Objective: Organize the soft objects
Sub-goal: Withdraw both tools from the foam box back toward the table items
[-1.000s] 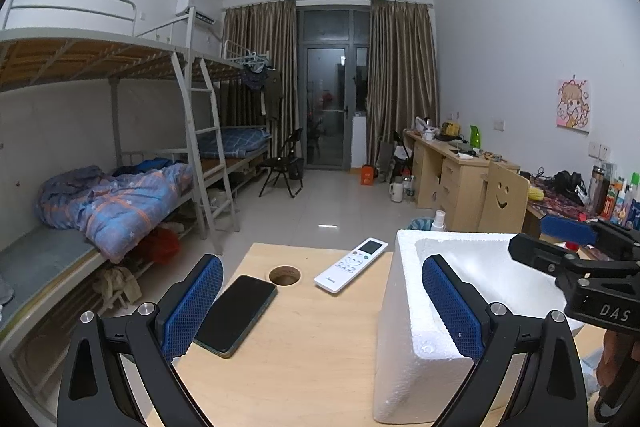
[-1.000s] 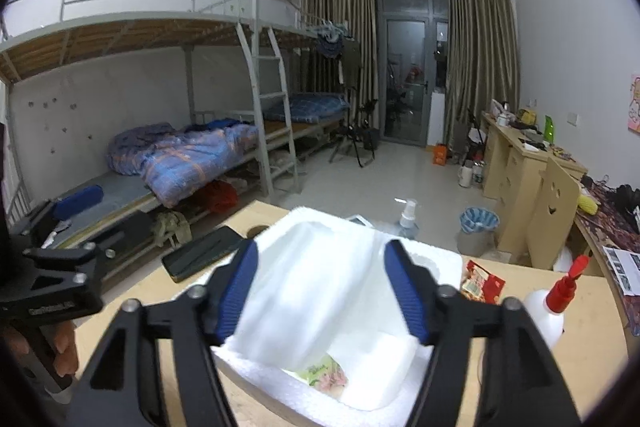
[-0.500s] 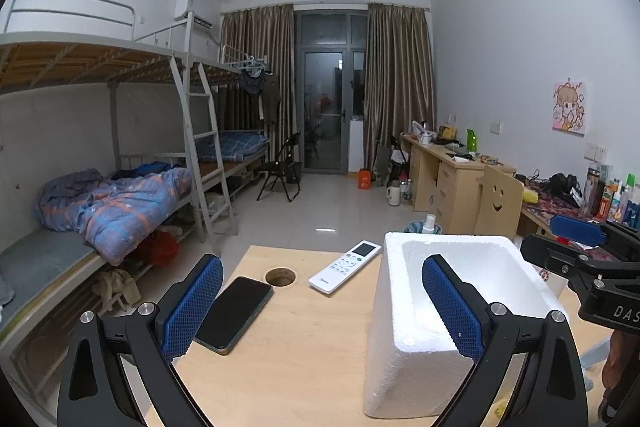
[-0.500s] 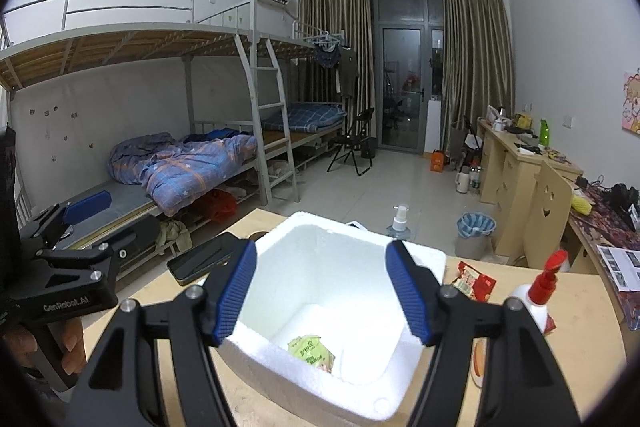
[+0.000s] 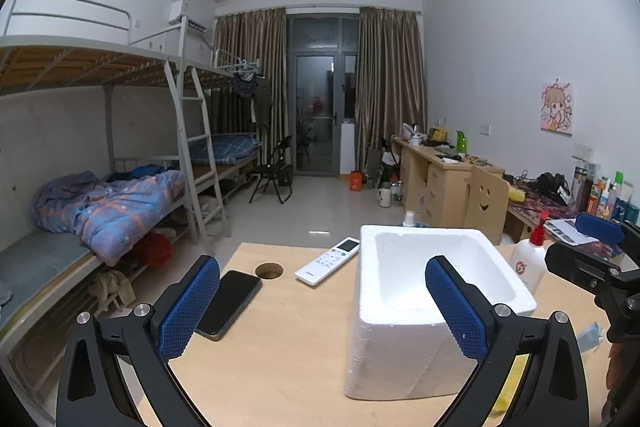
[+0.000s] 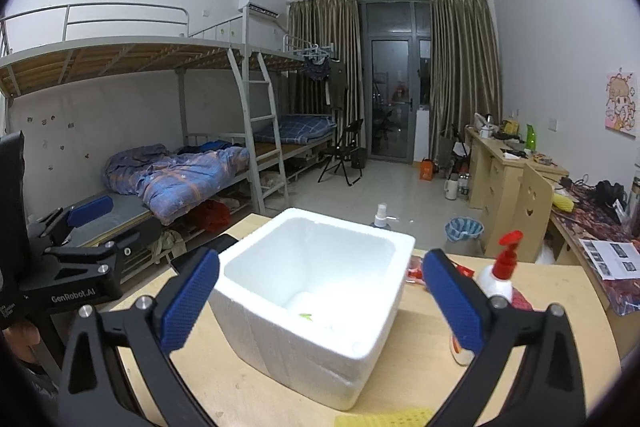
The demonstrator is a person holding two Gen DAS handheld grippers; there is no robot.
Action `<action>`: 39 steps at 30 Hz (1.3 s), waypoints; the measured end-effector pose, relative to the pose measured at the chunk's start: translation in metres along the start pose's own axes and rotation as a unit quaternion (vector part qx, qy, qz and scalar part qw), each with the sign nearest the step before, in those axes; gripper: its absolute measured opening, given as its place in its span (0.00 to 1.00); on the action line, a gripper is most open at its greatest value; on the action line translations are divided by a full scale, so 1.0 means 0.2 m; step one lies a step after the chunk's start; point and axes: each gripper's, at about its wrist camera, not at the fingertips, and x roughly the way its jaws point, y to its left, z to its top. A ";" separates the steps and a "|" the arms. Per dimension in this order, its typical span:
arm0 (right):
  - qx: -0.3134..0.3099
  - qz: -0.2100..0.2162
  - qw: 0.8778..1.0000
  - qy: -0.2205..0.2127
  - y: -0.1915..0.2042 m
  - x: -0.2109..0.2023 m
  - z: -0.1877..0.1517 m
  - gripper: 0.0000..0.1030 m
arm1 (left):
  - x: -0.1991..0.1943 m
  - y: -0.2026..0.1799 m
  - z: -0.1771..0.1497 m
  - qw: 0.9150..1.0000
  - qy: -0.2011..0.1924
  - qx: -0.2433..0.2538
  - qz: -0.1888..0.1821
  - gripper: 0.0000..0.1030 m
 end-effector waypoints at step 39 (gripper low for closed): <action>-0.002 -0.058 0.996 -0.063 -0.05 -0.60 -0.24 1.00 | -0.66 -0.25 -0.13 0.996 -0.058 0.017 -0.061 1.00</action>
